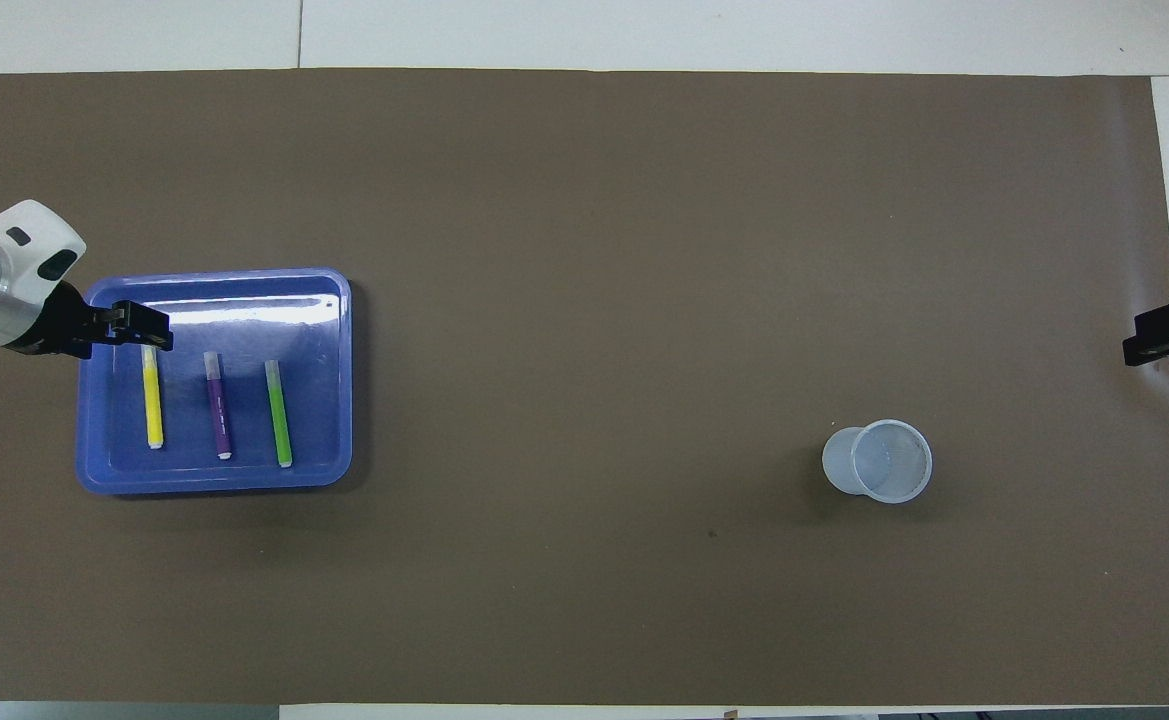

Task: Right arm passes pens to left for tray arrangement

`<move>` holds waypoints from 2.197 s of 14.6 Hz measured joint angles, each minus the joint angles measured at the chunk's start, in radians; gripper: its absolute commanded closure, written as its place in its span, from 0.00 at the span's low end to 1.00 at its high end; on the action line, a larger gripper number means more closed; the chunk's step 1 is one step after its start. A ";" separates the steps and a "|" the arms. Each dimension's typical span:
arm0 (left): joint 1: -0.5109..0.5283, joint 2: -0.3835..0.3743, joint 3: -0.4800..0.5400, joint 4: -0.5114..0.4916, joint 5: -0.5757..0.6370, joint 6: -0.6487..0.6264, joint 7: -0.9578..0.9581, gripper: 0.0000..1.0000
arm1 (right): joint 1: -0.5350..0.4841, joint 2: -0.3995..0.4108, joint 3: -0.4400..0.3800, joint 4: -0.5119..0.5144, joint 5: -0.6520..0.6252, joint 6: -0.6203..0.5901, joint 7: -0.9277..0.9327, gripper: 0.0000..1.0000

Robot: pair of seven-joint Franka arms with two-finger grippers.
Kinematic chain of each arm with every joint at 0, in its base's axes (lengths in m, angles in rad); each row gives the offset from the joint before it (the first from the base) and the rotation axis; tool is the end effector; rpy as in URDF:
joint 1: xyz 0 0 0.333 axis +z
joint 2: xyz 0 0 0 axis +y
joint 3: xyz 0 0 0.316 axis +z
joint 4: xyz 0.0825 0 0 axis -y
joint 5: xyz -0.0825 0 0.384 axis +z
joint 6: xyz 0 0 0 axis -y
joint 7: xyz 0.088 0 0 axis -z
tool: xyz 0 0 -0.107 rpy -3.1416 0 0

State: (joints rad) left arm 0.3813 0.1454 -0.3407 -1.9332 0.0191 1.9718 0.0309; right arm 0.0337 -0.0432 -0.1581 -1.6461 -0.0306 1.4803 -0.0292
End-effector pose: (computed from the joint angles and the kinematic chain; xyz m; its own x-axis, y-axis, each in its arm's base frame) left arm 0.5778 0.0303 0.4079 0.9953 0.0006 -0.0970 0.0040 -0.9994 0.0347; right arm 0.5249 -0.0710 0.6052 0.9877 -0.0959 -0.1234 -0.0941 -0.9954 0.0202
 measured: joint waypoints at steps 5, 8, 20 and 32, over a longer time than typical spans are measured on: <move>-0.122 -0.020 0.001 0.168 -0.002 -0.230 -0.119 0.00 | 0.000 0.000 0.000 0.000 0.000 0.000 0.000 0.00; -0.247 -0.103 0.080 0.235 -0.002 -0.373 -0.134 0.00 | 0.000 0.000 0.000 0.000 0.000 0.000 0.000 0.00; -0.533 -0.215 0.338 0.219 -0.072 -0.420 -0.134 0.00 | 0.000 0.000 0.000 0.000 0.000 0.000 0.000 0.00; -0.534 -0.211 0.328 0.254 -0.039 -0.437 -0.132 0.00 | 0.000 0.000 0.000 0.000 0.000 0.000 0.000 0.00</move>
State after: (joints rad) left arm -0.1531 -0.0653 -0.0129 -1.6793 -0.0198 1.5347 -0.1016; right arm 0.0337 -0.0432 -0.1580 -1.6461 -0.0305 1.4803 -0.0292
